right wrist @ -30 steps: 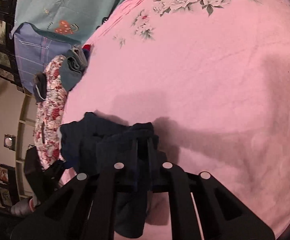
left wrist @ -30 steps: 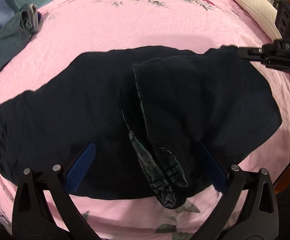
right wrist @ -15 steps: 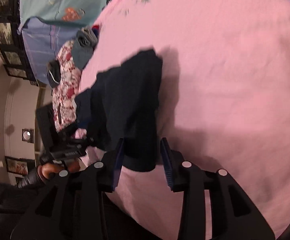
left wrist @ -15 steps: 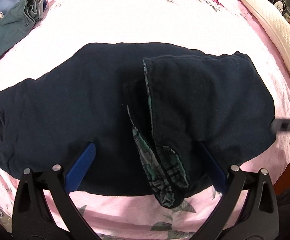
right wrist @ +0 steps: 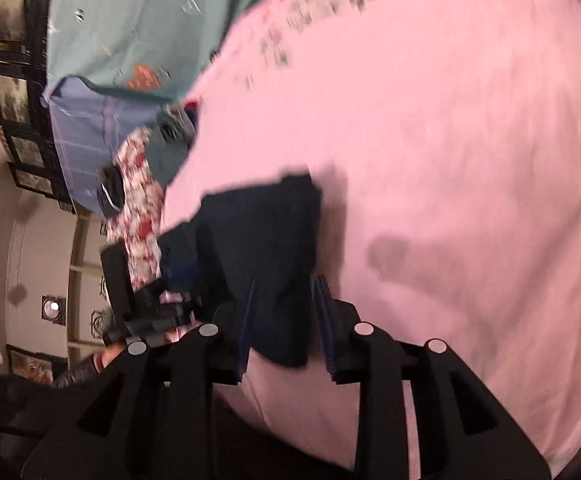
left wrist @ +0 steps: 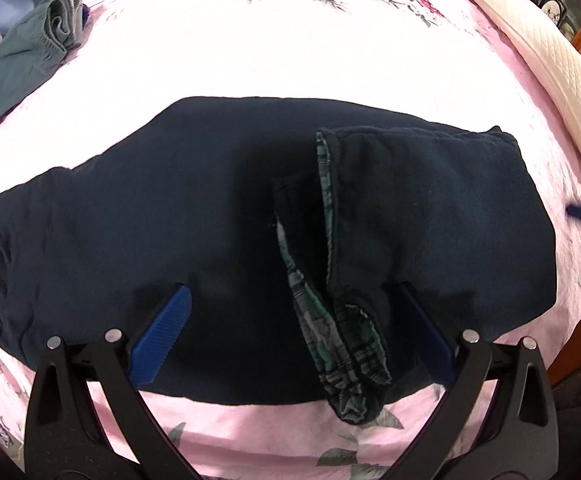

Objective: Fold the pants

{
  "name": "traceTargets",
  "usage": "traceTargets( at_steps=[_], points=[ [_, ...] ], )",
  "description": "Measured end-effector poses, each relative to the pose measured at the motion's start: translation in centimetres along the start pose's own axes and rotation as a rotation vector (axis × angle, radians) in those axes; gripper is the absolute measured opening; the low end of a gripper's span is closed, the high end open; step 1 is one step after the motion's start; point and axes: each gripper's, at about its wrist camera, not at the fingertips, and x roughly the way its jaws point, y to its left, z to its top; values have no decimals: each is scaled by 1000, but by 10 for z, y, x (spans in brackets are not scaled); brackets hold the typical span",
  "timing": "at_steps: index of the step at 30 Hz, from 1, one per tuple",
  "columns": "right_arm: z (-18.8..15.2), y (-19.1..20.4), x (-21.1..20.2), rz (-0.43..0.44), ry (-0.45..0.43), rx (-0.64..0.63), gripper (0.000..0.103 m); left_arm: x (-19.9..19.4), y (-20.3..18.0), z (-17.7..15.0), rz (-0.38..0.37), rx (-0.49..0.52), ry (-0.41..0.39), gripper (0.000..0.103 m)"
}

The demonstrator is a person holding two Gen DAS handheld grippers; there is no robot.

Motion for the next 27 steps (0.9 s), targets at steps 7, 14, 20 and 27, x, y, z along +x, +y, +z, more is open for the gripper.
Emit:
traceTargets(
  at_steps=[7, 14, 20, 27],
  points=[
    [40, 5, 78, -219, 65, -144, 13, 1, 6, -5, 7, -18, -3, 101],
    [54, 33, 53, -123, -32, -133, 18, -11, 10, -11, 8, -27, -32, 101],
    [43, 38, 85, -254, 72, -203, 18, -34, 24, -16, 10, -30, -74, 101],
    [30, 133, 118, -150, 111, -523, 43, -60, 68, -35, 78, -129, -104, 101]
  ],
)
